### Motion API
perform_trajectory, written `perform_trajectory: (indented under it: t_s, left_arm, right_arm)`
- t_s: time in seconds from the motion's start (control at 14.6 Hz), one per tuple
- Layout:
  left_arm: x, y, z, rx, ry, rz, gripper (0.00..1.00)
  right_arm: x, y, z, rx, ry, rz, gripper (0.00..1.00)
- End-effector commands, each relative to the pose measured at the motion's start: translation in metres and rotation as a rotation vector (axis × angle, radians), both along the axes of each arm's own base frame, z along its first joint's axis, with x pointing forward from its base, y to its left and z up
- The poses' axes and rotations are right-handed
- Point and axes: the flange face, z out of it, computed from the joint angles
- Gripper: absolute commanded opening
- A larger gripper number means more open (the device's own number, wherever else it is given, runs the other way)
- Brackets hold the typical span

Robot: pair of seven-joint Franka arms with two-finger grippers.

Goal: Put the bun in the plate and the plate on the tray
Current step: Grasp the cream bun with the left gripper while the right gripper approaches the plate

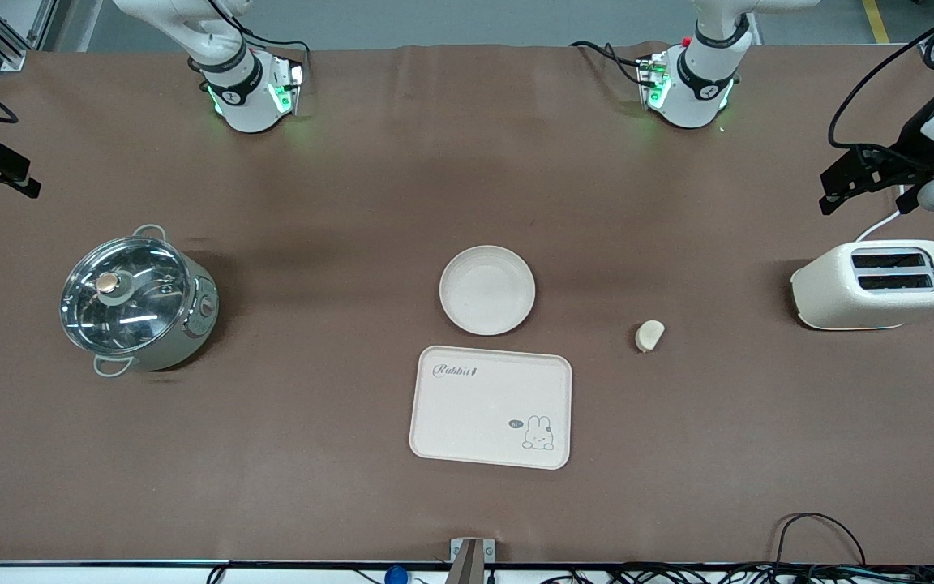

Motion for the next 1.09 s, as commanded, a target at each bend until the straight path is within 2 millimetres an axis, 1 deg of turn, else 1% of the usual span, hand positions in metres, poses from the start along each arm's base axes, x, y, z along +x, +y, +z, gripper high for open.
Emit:
perform_trajectory:
  t_s: [0.0,0.21,0.27,0.34,0.41,0.48,0.55,0.62,0.68,0.75,0.82,0.89,0.96,1.03]
  left_arm:
    - [0.005,0.003,0.005,-0.003,-0.008,-0.045,1.00]
    - [0.005,-0.001,0.001,-0.001,0.006,-0.048,1.00]
    - [0.003,-0.007,-0.009,0.000,0.038,-0.052,1.00]
    - [0.005,-0.013,-0.027,0.003,0.075,-0.049,1.00]
    - [0.018,-0.023,-0.056,0.008,0.126,-0.063,1.00]
    - [0.033,-0.037,-0.093,0.013,0.188,-0.086,1.00]
    - [0.053,-0.044,-0.141,0.010,0.243,-0.093,1.00]
    - [0.071,-0.051,-0.182,-0.001,0.250,-0.096,1.00]
    - [0.087,-0.066,-0.226,-0.005,0.250,-0.116,1.00]
    - [0.096,-0.073,-0.261,0.002,0.268,-0.130,1.00]
    - [0.100,-0.084,-0.300,0.006,0.297,-0.146,1.00]
    - [0.104,-0.089,-0.336,-0.003,0.310,-0.162,1.00]
    - [0.108,-0.097,-0.362,-0.014,0.292,-0.176,1.00]
    - [0.109,-0.115,-0.389,-0.034,0.277,-0.199,1.00]
  right_arm:
    - [-0.001,0.001,0.003,-0.001,-0.007,0.004,1.00]
    - [-0.001,0.002,0.003,-0.001,-0.005,0.006,1.00]
    - [-0.001,0.004,0.002,0.005,-0.003,0.003,1.00]
    - [-0.001,0.008,-0.001,0.057,0.001,0.003,1.00]
    - [0.000,0.013,-0.005,0.100,0.001,0.001,1.00]
    - [0.005,0.017,-0.012,0.126,0.003,0.000,1.00]
    - [0.014,0.024,-0.035,0.163,0.011,-0.002,1.00]
    - [0.020,0.032,-0.050,0.185,-0.002,0.002,1.00]
    - [0.027,0.050,-0.064,0.186,-0.009,0.016,1.00]
    - [0.035,0.068,-0.077,0.183,-0.007,0.024,1.00]
    - [0.044,0.085,-0.090,0.177,-0.005,0.000,1.00]
    - [0.052,0.105,-0.106,0.175,0.006,-0.028,1.00]
    - [0.055,0.123,-0.121,0.175,-0.003,-0.032,1.00]
    - [0.054,0.149,-0.135,0.186,-0.025,-0.007,1.00]
